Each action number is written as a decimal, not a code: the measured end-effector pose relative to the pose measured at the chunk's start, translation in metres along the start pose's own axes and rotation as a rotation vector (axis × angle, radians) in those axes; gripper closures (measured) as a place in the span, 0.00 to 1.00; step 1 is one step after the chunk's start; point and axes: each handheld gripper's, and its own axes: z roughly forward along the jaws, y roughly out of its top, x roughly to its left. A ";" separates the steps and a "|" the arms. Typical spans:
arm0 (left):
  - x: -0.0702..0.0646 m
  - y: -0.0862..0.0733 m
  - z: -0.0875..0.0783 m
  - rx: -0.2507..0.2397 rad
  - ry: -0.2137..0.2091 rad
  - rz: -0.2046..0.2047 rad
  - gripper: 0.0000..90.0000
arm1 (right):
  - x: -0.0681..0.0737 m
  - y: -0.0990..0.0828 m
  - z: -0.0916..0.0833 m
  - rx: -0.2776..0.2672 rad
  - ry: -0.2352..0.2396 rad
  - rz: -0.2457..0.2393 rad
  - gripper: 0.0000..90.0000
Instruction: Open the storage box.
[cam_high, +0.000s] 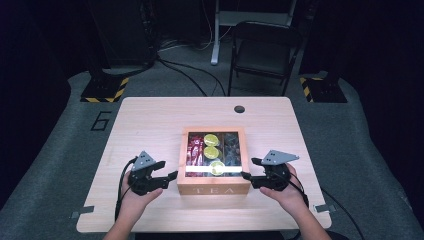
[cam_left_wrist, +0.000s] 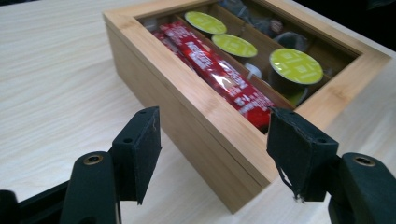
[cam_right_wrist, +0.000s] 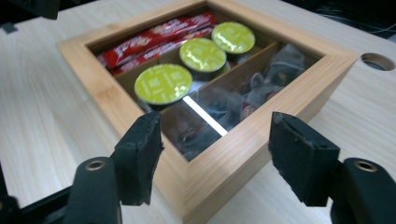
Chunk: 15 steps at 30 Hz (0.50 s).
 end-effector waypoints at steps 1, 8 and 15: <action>0.000 0.000 0.000 0.000 0.000 0.000 0.39 | 0.001 -0.002 0.001 0.006 0.004 -0.012 0.37; -0.010 -0.011 0.011 0.015 -0.038 0.007 0.39 | 0.005 -0.018 0.011 0.033 0.053 -0.016 0.34; -0.018 -0.013 0.015 0.022 -0.051 0.028 0.38 | 0.008 -0.022 0.015 0.053 0.043 -0.054 0.30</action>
